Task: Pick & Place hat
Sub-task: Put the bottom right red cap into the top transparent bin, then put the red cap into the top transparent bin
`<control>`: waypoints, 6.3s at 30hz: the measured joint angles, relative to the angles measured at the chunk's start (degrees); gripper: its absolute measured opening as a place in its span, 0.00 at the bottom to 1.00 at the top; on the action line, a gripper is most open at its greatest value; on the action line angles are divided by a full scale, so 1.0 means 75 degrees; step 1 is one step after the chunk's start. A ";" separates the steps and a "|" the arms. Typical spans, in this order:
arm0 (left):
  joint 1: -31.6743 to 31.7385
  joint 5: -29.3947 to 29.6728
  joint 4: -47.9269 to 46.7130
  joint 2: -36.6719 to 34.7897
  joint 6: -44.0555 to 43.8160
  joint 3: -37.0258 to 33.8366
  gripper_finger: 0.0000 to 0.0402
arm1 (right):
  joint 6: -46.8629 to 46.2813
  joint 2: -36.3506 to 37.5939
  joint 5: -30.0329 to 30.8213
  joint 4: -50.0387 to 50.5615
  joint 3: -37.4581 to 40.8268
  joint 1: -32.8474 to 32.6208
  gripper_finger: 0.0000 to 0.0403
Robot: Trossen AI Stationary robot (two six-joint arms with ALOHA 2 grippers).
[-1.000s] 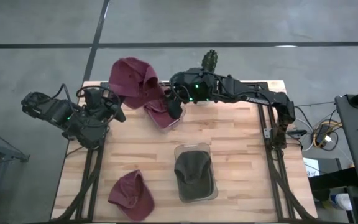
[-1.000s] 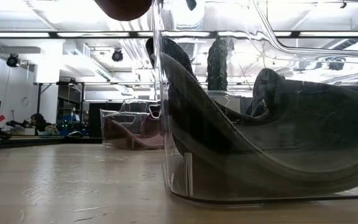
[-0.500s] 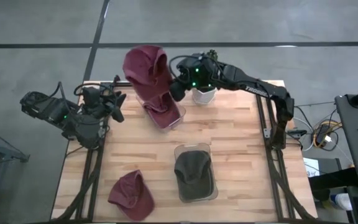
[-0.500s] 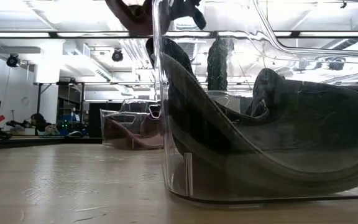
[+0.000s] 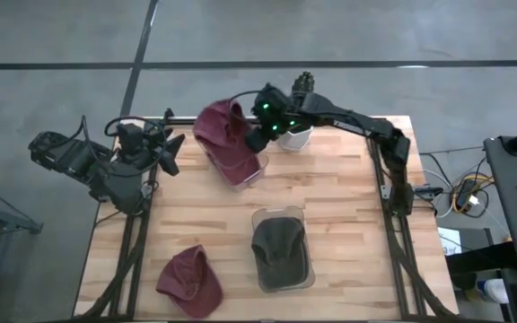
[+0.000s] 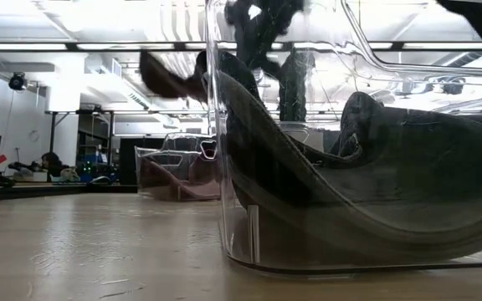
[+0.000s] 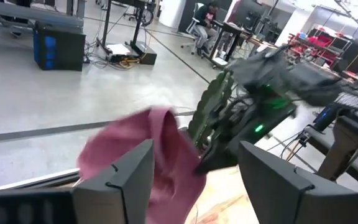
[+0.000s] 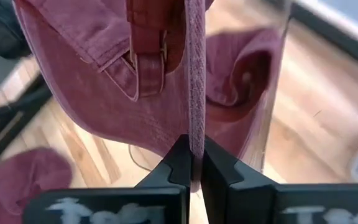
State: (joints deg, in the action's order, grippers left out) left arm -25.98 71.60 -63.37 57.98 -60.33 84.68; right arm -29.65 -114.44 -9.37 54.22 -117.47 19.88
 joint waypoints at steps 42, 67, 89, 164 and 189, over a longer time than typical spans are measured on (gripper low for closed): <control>0.0002 -0.0138 0.0106 -0.0020 0.1029 -0.0035 0.55 | 0.1390 0.0429 -0.0575 -0.2170 -0.0044 -0.1131 0.62; 0.0084 -1.0119 0.0129 0.1666 0.5086 -0.0480 0.55 | 0.1263 0.0978 -0.0757 -0.0598 -0.0029 -0.3569 0.56; 0.0219 -1.2446 0.4017 0.4246 0.7176 -0.3640 0.55 | 0.0947 0.0978 -0.0730 0.0384 -0.0009 -0.3829 0.56; 0.1119 -0.7582 -0.3344 0.2967 0.6024 0.3258 0.01 | 0.1425 0.1045 0.1199 -0.1543 -0.0244 -0.3448 0.22; 0.1151 -0.3467 -0.2544 0.2967 0.6544 0.3488 0.16 | -0.0512 0.1056 0.1541 -0.1603 0.0326 -0.3057 0.03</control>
State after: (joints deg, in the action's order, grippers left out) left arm -17.34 45.60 -82.45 80.23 -11.25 110.84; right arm -33.49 -106.52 2.18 42.20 -115.03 -3.05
